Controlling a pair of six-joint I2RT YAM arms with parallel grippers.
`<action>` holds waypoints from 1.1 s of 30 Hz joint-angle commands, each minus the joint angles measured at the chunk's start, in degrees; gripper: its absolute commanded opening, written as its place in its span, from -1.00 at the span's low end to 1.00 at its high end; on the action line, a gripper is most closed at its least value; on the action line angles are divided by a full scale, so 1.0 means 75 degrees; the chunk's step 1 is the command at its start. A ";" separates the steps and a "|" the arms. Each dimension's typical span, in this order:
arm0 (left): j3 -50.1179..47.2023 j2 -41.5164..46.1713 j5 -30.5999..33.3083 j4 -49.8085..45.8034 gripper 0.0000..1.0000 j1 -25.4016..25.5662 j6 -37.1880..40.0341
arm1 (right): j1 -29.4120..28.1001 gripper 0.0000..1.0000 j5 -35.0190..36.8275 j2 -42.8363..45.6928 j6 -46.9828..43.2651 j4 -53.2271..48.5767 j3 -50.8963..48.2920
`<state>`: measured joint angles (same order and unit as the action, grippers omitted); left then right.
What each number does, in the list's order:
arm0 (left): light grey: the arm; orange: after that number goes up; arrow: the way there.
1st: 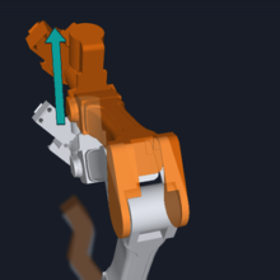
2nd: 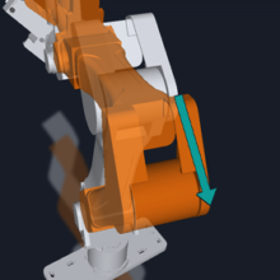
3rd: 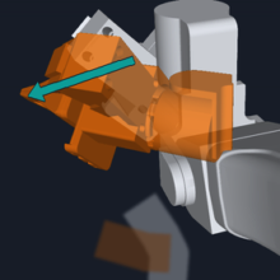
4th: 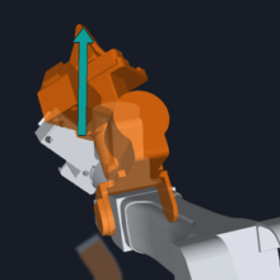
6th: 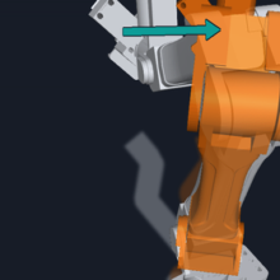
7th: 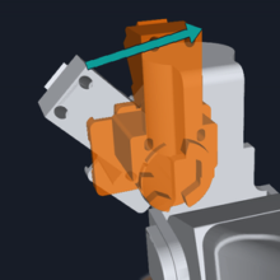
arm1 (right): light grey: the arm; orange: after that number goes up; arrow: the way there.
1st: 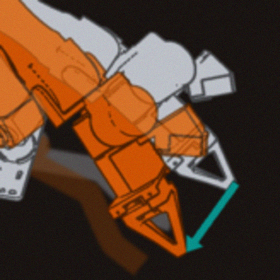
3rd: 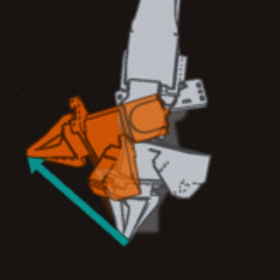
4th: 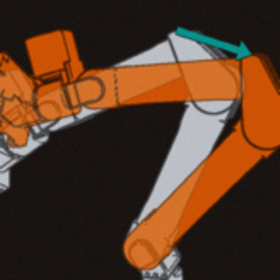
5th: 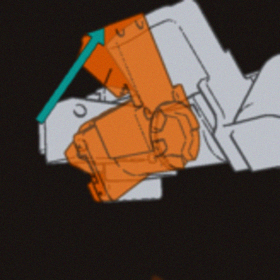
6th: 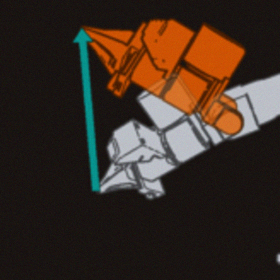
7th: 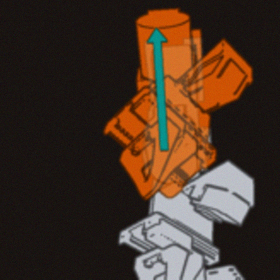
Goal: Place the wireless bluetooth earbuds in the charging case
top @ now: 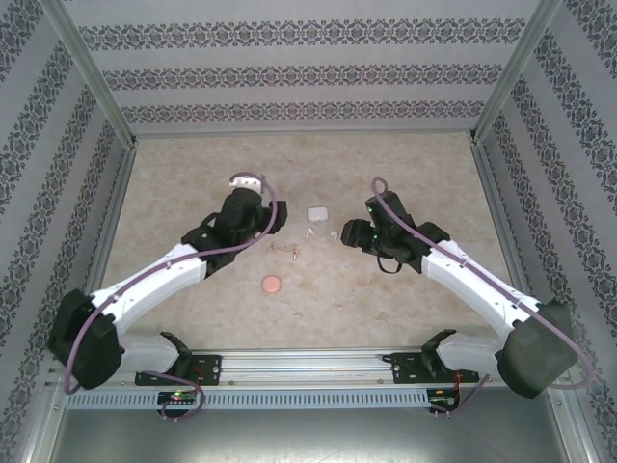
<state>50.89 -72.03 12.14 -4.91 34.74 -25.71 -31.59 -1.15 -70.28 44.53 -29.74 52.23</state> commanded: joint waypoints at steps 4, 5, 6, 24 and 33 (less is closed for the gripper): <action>-0.1004 0.0641 0.0350 0.0389 0.55 -0.0503 -0.0349 | -0.0182 0.28 0.0580 -0.0096 0.0157 0.0186 0.0128; -0.1123 0.0672 0.0338 0.0342 0.55 -0.0584 -0.0405 | -0.0191 0.28 0.0589 -0.0110 0.0123 0.0163 0.0146; -0.1224 0.0686 0.0279 0.0327 0.56 -0.0642 -0.0459 | -0.0204 0.28 0.0598 -0.0118 0.0121 0.0144 0.0141; -0.3395 0.0527 -0.2166 0.2056 0.70 -0.0692 -0.1890 | -0.1265 0.29 0.0914 -0.0669 0.0823 0.0520 -0.0495; -0.3707 -0.0007 -0.2347 0.2760 0.73 -0.0271 -0.2442 | -0.1413 0.29 0.1025 -0.0620 0.0906 0.0432 -0.0332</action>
<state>23.64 -71.46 -4.56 10.90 31.11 -41.32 -41.54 4.54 -75.11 49.87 -26.30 48.99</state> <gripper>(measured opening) 0.864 0.647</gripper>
